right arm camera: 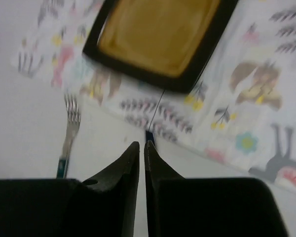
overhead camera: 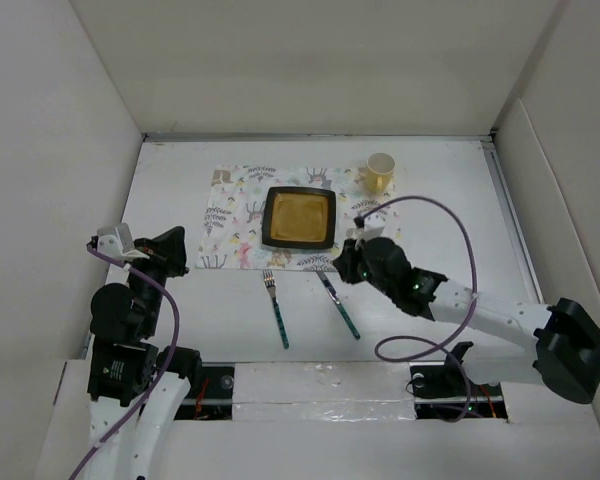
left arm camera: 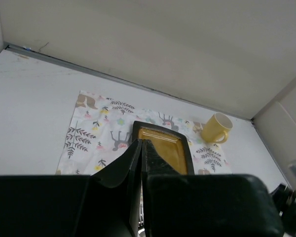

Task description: Set the dinner table for one person

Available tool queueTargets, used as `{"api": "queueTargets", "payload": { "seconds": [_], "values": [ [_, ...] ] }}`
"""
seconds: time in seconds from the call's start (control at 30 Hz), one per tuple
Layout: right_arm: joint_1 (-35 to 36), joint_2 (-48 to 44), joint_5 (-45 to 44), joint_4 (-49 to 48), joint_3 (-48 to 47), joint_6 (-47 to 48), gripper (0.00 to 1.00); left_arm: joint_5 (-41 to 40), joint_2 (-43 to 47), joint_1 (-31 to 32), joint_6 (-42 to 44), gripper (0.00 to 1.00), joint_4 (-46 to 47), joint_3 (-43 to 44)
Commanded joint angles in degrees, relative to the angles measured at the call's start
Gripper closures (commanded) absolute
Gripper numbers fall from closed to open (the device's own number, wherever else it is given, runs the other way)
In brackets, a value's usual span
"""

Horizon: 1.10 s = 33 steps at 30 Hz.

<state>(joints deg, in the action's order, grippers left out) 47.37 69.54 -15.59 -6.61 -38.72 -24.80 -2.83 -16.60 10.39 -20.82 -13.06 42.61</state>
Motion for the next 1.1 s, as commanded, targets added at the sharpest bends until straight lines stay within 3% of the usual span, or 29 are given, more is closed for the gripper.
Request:
{"api": "queueTargets", "payload": {
  "seconds": [0.0, 0.03, 0.07, 0.1, 0.2, 0.4, 0.53, 0.6, 0.63, 0.8, 0.97, 1.07],
  "values": [
    [5.7, -2.9, 3.6, 6.0, 5.4, -4.2, 0.69, -0.2, 0.5, 0.2, 0.2, 1.00, 2.6, -0.4],
    [6.8, -3.0, 3.8, 8.1, 5.9, -4.9, 0.50, -0.1, 0.9, 0.2, 0.2, 1.00, 2.6, -0.3],
    [7.9, -2.8, 3.6, 9.8, 6.2, -5.6, 0.45, 0.1, 0.9, 0.2, 0.2, 0.98, 2.9, -0.4],
    [9.9, -2.1, 3.0, 12.0, 6.6, -6.8, 0.43, 0.2, 0.7, 0.2, 0.2, 0.85, 3.0, -0.5],
    [12.6, 0.9, 2.0, 15.4, 6.3, -8.4, 0.40, 0.9, 0.3, 0.2, 0.3, 0.64, 3.0, -0.5],
    [16.5, 9.1, -2.5, 20.4, 1.8, -10.1, 0.41, 0.7, -0.2, 0.2, 0.3, 0.55, 2.7, -0.3],
    [18.7, 16.1, -6.7, 24.4, -0.9, -15.2, 0.50, 0.7, 0.0, 0.2, 0.2, 0.53, 2.9, -0.3],
    [21.2, 18.0, -9.7, 27.4, -2.8, -17.6, 0.66, 1.0, 0.1, 0.2, 0.2, 0.52, 2.7, -0.4],
    [22.0, 18.8, -10.8, 29.1, -3.7, -18.5, 0.79, 1.0, 0.5, 0.2, 0.2, 0.52, 2.9, -0.4],
    [27.2, 23.7, -11.1, 35.1, -7.3, -23.8, 0.99, 1.1, 0.3, 0.2, 0.2, 0.52, 2.9, -0.4],
    [34.5, 25.3, -10.4, 40.5, -10.9, -26.3, 1.00, 0.8, 0.7, 0.2, 0.3, 0.52, 2.7, -0.2],
    [40.4, 20.8, -12.8, 43.2, -14.7, -24.5, 1.00, 1.0, 0.7, 0.2, 0.1, 0.52, 3.0, -0.2]
  ]
}}
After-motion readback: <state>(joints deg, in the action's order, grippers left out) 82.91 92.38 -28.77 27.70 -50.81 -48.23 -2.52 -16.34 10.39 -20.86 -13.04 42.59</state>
